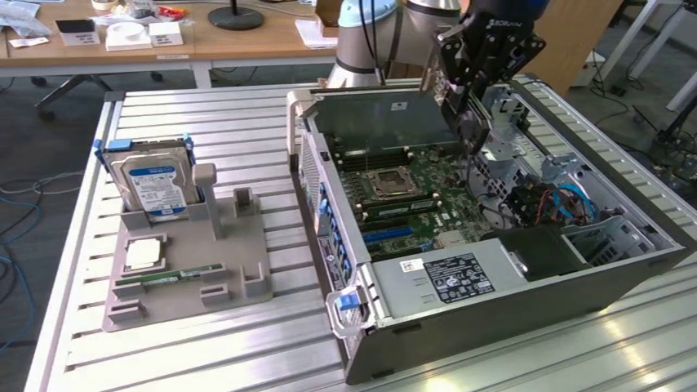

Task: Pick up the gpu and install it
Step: 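Pick up the gpu and move the gpu toward the slot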

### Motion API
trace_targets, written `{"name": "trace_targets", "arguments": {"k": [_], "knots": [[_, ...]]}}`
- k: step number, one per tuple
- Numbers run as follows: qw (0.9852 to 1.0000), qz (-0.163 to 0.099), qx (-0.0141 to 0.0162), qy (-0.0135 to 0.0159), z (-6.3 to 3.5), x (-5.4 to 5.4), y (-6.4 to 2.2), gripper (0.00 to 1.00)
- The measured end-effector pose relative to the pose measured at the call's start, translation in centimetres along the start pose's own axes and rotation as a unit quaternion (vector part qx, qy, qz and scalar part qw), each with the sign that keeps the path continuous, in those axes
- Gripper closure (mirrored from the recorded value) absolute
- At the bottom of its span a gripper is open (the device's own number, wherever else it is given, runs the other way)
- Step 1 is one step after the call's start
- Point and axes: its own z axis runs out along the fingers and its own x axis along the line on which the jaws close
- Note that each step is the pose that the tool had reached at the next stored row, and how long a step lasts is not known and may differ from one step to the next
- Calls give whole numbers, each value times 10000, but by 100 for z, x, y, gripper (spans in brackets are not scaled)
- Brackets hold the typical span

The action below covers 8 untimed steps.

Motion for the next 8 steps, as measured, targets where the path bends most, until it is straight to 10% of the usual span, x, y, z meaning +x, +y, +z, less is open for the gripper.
{"name": "trace_targets", "arguments": {"k": [8], "knots": [[10000,0,0,0,7,-246,14,73]]}}
